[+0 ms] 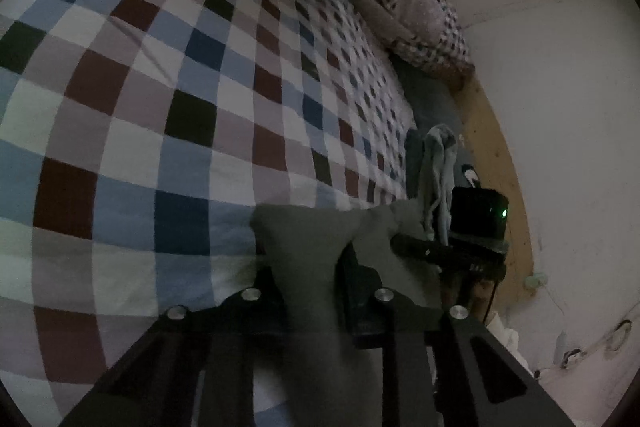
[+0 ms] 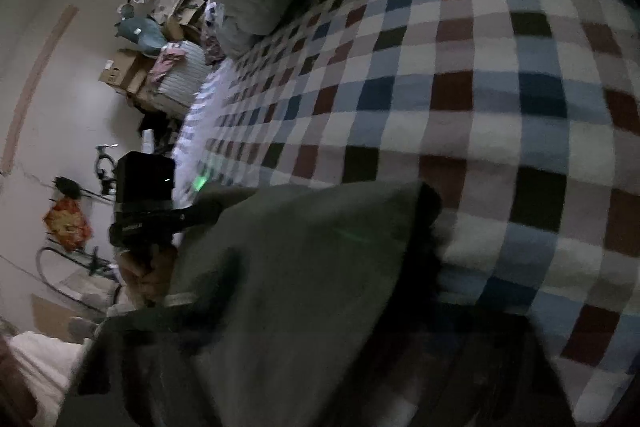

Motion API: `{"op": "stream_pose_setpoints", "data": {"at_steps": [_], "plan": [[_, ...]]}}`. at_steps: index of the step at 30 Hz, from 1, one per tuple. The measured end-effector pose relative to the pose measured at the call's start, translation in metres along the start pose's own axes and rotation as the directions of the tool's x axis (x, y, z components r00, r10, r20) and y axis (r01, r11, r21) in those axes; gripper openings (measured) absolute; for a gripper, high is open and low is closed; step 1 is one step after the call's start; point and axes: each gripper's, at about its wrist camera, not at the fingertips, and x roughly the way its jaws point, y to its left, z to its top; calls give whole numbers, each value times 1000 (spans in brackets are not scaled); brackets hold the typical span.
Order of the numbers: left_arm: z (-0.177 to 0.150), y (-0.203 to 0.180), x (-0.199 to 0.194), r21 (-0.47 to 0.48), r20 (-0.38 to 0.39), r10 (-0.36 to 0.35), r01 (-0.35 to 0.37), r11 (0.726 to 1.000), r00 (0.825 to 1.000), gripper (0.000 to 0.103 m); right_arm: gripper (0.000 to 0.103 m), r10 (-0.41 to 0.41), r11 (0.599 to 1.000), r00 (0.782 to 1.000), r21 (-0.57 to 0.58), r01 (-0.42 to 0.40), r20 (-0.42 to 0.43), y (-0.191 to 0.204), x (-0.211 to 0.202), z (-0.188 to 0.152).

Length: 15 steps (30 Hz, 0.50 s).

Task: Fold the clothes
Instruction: 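Grip the folded green shirt bundle with both tools and lift it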

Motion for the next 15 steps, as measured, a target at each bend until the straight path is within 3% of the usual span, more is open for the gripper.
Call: {"op": "stream_pose_setpoints", "data": {"at_steps": [7, 11, 15], "plan": [[-4, -29, -14, 116, 77, 4, -13, 993, 997, 15, 18, -150, 978, 982, -131, 164, 111, 38, -15, -11], [-16, -63, -34, 235, 154, 15, -52, 971, 988, 14, 16, -250, 932, 935, -198, 302, 252, 83, -44, -26], [-42, -99, -61, 335, 234, 20, -100, 937, 972, 13, 16, -299, 877, 881, -258, 405, 367, 138, -80, -57]]}}
